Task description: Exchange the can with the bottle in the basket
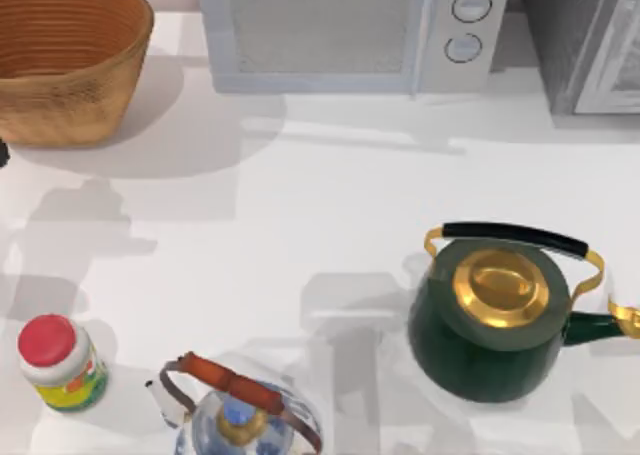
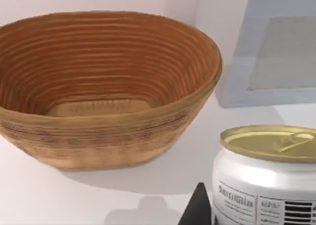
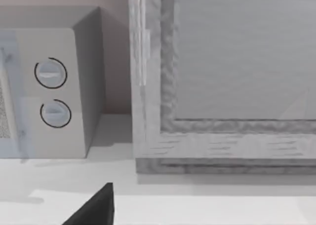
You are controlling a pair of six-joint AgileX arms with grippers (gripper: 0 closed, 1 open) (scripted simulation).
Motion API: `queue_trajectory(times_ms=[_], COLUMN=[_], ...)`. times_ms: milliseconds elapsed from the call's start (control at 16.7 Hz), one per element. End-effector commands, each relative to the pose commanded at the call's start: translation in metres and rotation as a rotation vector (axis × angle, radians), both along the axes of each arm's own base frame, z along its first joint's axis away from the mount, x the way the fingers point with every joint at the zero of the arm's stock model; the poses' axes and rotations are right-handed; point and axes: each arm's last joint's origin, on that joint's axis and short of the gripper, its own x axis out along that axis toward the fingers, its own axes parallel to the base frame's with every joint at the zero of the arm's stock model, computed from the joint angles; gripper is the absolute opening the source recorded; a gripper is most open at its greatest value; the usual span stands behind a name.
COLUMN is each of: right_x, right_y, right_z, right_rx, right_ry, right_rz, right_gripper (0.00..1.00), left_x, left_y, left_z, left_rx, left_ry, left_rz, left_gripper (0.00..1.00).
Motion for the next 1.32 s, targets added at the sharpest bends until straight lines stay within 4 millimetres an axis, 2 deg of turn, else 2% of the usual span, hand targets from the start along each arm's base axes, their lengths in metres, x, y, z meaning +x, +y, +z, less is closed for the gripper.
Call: queue_trajectory(times_ms=[120,240,360,540,720,1020,1320], right_x=[0.000,0.000,0.000,0.000,0.000,0.000,0.000], right_y=[0.000,0.000,0.000,0.000,0.000,0.000,0.000], right_z=[0.000,0.000,0.000,0.000,0.000,0.000,0.000], right_rx=[0.000,0.000,0.000,0.000,0.000,0.000,0.000], right_ry=[0.000,0.000,0.000,0.000,0.000,0.000,0.000], right_rz=[0.000,0.000,0.000,0.000,0.000,0.000,0.000], right_gripper=[1.00,1.00,1.00,1.00,1.00,1.00,1.00], left_x=[-0.034,-0.054,-0.064,-0.068,-0.068,-0.068,-0.061], left_y=[0.000,0.001,0.002,0.003,0.004,0.003,-0.001], left_z=[-0.036,-0.072,-0.102,-0.132,-0.143,-0.143,-0.127], left_rx=[0.007,0.014,0.020,0.024,0.026,0.028,0.012], left_ry=[-0.113,-0.209,-0.290,-0.373,-0.404,-0.397,-0.386], left_rz=[0.028,0.063,0.099,0.142,0.162,0.160,0.078], left_gripper=[0.00,0.00,0.00,0.00,0.00,0.00,0.00])
